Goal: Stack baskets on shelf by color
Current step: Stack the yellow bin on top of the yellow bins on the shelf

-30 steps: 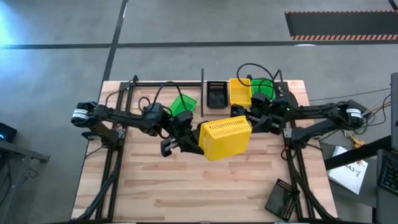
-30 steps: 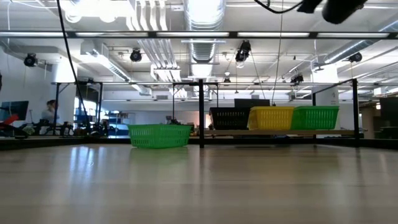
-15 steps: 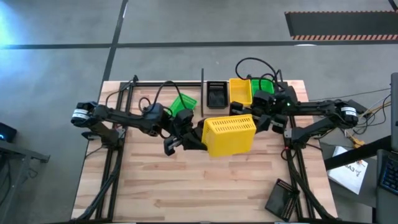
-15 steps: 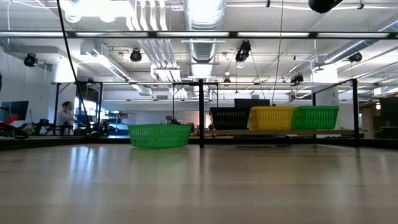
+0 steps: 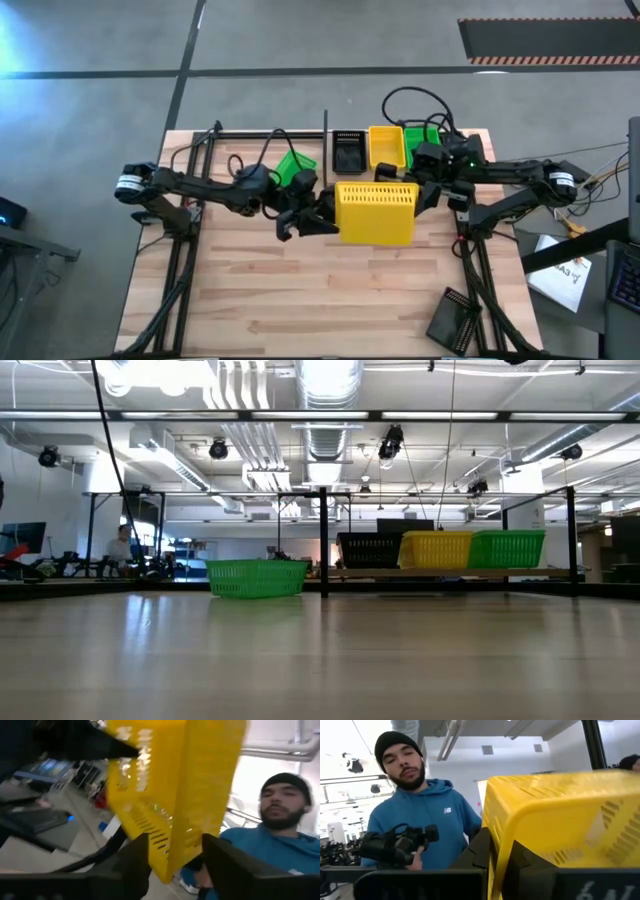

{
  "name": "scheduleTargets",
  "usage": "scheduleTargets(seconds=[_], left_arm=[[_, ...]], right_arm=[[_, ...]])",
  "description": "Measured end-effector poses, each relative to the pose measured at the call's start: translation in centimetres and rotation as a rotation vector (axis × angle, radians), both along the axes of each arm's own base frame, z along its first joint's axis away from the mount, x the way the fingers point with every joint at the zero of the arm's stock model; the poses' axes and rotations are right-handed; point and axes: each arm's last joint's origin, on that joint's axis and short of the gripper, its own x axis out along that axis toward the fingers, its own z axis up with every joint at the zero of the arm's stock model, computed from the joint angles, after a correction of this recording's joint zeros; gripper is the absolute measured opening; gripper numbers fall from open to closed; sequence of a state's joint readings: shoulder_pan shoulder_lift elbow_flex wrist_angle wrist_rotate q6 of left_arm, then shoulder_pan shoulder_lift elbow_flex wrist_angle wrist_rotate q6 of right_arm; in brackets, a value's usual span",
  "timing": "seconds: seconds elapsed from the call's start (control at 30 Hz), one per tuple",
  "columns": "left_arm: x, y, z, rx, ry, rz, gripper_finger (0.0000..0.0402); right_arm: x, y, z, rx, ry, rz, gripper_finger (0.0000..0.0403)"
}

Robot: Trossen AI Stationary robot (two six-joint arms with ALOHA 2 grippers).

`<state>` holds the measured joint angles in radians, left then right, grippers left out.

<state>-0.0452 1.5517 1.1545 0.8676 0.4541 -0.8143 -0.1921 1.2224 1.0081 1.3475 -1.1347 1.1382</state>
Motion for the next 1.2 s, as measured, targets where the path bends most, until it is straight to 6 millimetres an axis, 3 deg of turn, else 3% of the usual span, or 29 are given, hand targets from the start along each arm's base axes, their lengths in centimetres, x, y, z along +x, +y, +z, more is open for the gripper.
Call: scheduleTargets(seconds=[0.27, 0.43, 0.57, 0.67, 0.8, 0.93, 1.07, 1.2], left_arm=[[0.7, 0.6, -1.7, 0.048, 0.167, 0.027, 0.0247], [1.1, 2.0, -3.3, 0.147, 0.289, 0.088, 0.0255], [0.5, 3.6, -5.0, 0.212, 0.500, 0.122, 0.0255], [-0.6, 4.9, -6.4, 0.261, 0.703, 0.188, 0.0255], [-2.6, 5.9, -7.5, 0.331, 0.947, 0.355, 0.0255], [-4.6, 6.3, -7.3, 0.375, 1.077, 0.526, 0.0255], [-5.3, 5.8, -6.7, 0.382, 1.084, 0.559, 0.0255], [-5.6, 4.6, -6.2, 0.378, 1.067, 0.533, 0.0255]], right_arm=[[-0.2, 0.7, 1.9, 0.007, -0.028, 0.035, 0.0008], [-0.6, 1.3, 2.8, 0.030, 0.018, 0.091, 0.0008], [-1.6, 1.0, 3.1, 0.049, 0.087, 0.088, 0.0008], [-1.8, 0.3, 2.2, 0.061, 0.245, 0.037, 0.0008], [-1.7, -1.4, -0.8, 0.048, 0.534, -0.115, 0.0008], [-3.7, -3.6, -4.1, -0.036, 0.835, -0.450, 0.0008], [-5.5, -5.9, -5.6, -0.275, 1.113, -0.789, 0.0008], [-5.4, -8.5, -6.2, -0.566, 1.302, -0.911, 0.0008]])
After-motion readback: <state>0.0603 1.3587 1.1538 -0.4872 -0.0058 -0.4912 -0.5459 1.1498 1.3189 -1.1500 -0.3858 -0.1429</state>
